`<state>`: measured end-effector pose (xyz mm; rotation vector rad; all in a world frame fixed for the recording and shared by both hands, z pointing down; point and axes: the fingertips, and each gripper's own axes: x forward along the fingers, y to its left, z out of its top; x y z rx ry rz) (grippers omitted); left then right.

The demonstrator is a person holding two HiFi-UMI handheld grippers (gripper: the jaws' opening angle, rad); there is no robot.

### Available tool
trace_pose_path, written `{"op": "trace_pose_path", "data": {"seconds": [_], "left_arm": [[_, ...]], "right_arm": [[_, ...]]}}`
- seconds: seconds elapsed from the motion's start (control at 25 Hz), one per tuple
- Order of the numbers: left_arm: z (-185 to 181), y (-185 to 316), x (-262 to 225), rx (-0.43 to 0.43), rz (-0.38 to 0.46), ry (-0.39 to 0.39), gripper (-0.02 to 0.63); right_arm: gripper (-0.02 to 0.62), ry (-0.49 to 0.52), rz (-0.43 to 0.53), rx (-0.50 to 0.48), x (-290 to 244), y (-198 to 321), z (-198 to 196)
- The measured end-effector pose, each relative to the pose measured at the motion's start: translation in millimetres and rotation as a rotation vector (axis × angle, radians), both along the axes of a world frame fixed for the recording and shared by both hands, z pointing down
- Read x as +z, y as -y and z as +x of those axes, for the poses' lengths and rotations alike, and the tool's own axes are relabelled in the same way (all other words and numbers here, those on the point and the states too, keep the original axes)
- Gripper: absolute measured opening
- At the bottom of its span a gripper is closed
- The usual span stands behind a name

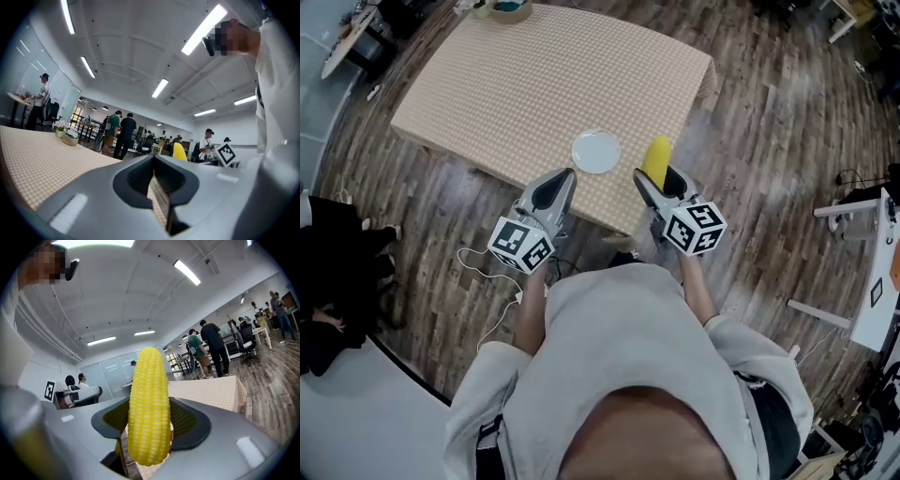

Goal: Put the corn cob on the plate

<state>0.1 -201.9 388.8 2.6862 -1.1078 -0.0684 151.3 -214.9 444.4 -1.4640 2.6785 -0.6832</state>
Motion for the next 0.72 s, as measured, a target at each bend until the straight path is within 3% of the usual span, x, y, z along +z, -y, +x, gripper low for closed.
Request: {"op": "trace_pose_path", "data": {"seconds": [0.4, 0.72], "left_arm": [[-6.3, 25.8, 7.0, -0.112, -0.021, 0.015, 0.008], [-19.0, 48.8, 9.9, -0.081, -0.028, 0.013, 0.008]], "right_arm": [[0.252, 0.017, 0.011, -0.089, -2.9, 46.8, -1.3], [0.252, 0.009, -0.034, -0.086, 12.3, 53.3, -21.2]]}}
